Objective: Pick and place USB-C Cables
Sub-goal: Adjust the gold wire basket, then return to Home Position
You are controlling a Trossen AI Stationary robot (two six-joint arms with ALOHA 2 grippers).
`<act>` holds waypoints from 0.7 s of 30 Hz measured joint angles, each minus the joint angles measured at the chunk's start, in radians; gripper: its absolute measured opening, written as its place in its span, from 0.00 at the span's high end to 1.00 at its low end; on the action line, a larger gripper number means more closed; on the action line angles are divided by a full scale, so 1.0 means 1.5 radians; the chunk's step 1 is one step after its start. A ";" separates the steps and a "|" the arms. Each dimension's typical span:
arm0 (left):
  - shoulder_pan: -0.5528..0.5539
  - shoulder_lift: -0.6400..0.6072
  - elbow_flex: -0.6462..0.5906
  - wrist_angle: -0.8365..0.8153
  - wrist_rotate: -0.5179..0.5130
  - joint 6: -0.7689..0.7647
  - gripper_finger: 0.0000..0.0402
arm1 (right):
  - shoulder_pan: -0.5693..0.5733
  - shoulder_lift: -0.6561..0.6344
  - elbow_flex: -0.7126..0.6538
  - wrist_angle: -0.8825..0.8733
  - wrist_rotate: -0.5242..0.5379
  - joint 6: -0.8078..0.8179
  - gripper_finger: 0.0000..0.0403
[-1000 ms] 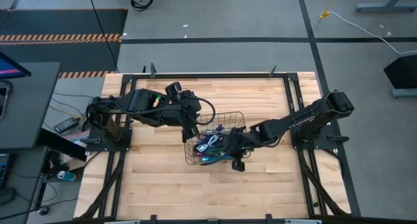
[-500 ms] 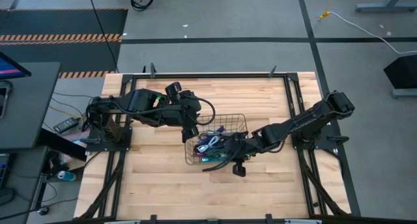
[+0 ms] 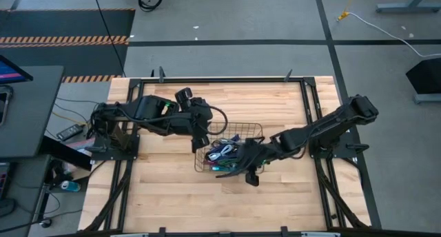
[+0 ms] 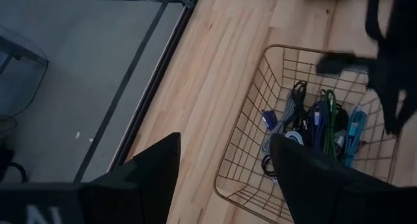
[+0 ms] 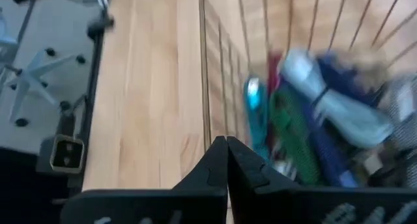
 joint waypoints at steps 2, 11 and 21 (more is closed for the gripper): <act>-0.009 0.000 0.000 0.001 0.000 0.008 0.40 | 0.000 -0.022 0.023 -0.023 0.021 -0.026 1.00; -0.059 0.000 0.000 0.002 0.005 0.054 0.40 | -0.001 -0.155 0.170 -0.159 0.162 -0.173 1.00; -0.052 0.000 0.000 -0.020 0.004 0.024 0.40 | 0.014 -0.305 0.198 -0.155 0.219 -0.184 0.98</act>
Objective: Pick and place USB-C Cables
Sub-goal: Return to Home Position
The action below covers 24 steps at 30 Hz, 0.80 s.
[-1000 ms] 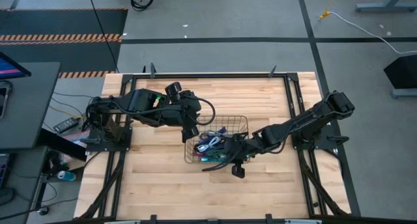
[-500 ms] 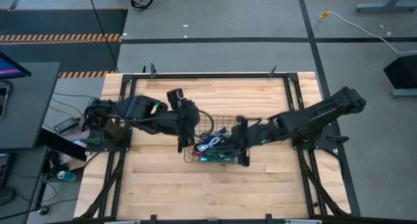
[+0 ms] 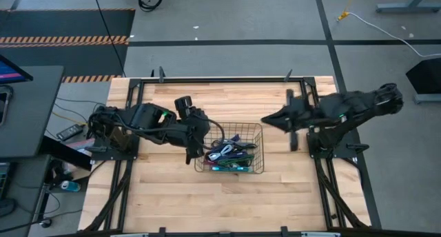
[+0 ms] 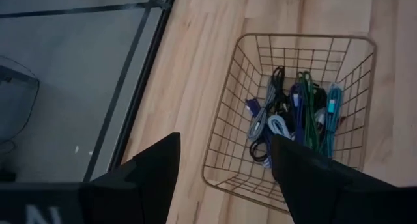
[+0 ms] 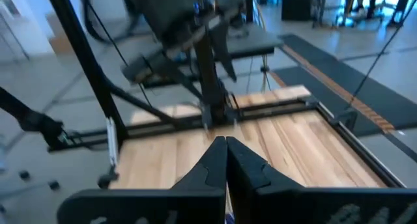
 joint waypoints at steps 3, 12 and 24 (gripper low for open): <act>0.001 0.000 0.000 -0.016 0.000 0.012 0.40 | 0.007 -0.040 0.000 -0.001 0.000 0.002 0.98; -0.003 -0.030 0.000 -0.031 0.000 0.041 0.40 | 0.027 -0.155 0.001 -0.030 -0.037 -0.097 0.98; -0.028 -0.152 0.000 -0.029 0.052 0.102 0.40 | 0.029 -0.310 0.001 -0.176 -0.128 -0.108 0.98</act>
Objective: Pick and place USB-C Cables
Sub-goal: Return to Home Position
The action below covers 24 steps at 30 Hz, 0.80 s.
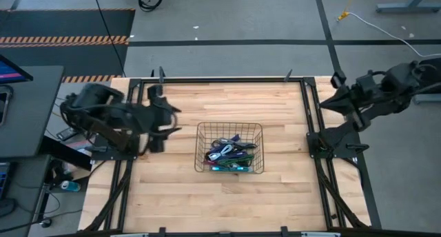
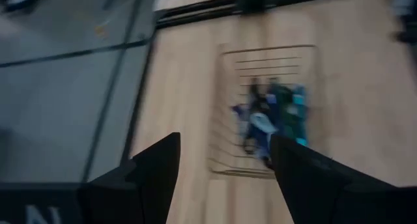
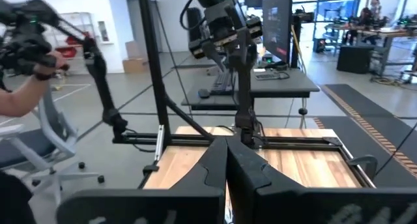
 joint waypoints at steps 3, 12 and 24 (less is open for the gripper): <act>-0.011 -0.023 0.000 0.000 0.060 0.024 0.40 | 0.000 -0.035 0.000 -0.021 -0.009 -0.006 0.98; -0.070 -0.091 -0.011 0.002 0.084 0.001 0.40 | 0.000 -0.093 0.000 -0.049 -0.035 -0.006 0.98; -0.143 -0.334 -0.402 0.192 0.006 -0.070 0.40 | 0.000 -0.094 -0.037 -0.069 -0.038 -0.009 0.98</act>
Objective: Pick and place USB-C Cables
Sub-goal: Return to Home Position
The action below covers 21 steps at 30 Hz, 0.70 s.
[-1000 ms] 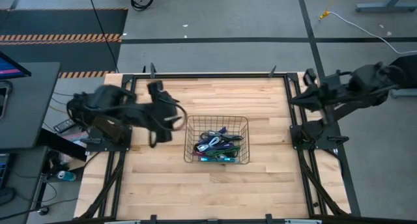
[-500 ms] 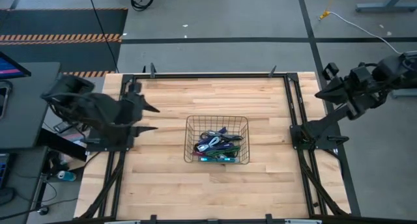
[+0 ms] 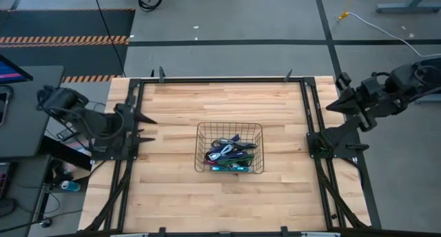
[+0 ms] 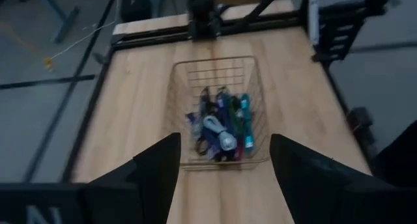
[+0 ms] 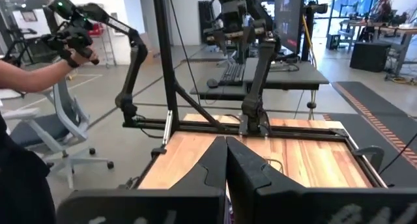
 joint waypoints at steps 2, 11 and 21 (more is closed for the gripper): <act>-0.007 -0.058 -0.101 0.073 0.000 -0.017 0.40 | 0.000 -0.008 -0.007 0.000 0.000 -0.006 0.98; -0.023 -0.260 -0.465 0.430 0.001 0.039 0.40 | 0.000 -0.105 -0.018 0.007 0.003 -0.011 0.98; -0.022 -0.339 -0.650 0.565 0.125 0.017 0.40 | 0.000 -0.209 -0.191 0.050 0.014 0.085 0.98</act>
